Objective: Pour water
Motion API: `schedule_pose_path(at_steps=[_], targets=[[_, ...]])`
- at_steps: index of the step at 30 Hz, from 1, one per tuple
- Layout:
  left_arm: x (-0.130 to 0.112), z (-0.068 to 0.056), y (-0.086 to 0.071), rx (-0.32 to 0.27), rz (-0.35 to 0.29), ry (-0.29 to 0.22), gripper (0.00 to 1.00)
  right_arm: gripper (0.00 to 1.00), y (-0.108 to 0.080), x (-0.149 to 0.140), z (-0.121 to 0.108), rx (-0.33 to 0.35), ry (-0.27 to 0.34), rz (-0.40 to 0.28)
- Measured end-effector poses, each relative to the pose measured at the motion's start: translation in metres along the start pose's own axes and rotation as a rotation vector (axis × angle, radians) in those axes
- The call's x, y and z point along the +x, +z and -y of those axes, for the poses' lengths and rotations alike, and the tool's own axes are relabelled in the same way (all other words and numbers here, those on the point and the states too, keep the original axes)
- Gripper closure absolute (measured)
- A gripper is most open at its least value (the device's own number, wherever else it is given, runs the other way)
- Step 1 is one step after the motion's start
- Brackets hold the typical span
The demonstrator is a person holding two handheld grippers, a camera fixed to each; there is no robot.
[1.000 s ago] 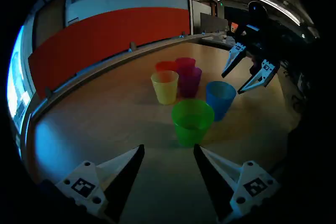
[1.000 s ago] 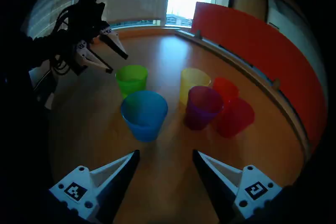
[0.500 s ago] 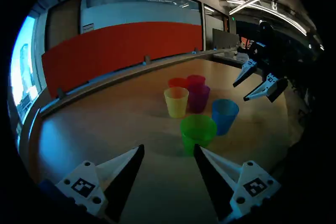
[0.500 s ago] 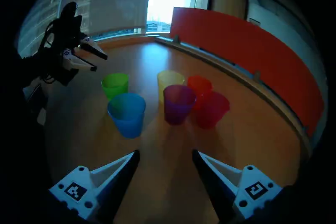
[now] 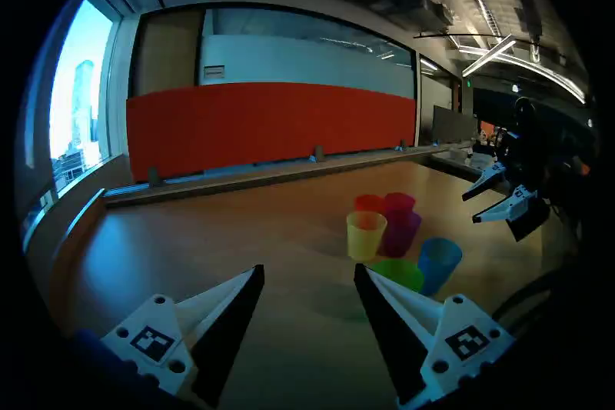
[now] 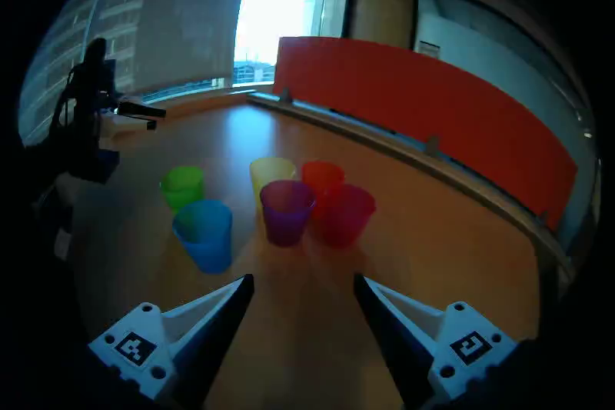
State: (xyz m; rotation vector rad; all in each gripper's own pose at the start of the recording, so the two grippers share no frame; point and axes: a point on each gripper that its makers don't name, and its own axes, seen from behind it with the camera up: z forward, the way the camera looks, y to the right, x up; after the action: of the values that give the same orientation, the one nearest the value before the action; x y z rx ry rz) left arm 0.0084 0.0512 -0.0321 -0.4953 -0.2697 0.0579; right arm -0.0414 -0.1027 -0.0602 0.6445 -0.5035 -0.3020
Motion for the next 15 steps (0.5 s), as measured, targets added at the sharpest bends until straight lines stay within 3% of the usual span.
schedule_pose_path(at_steps=[9,15], targets=[[0.013,0.008,-0.005,0.075,-0.084,-0.071,0.14,0.00,-0.010,0.031,-0.021,-0.102,0.071,-0.120],[0.019,0.012,-0.012,0.117,-0.137,-0.122,0.14,0.00,-0.015,0.041,-0.036,-0.182,0.072,-0.177]])
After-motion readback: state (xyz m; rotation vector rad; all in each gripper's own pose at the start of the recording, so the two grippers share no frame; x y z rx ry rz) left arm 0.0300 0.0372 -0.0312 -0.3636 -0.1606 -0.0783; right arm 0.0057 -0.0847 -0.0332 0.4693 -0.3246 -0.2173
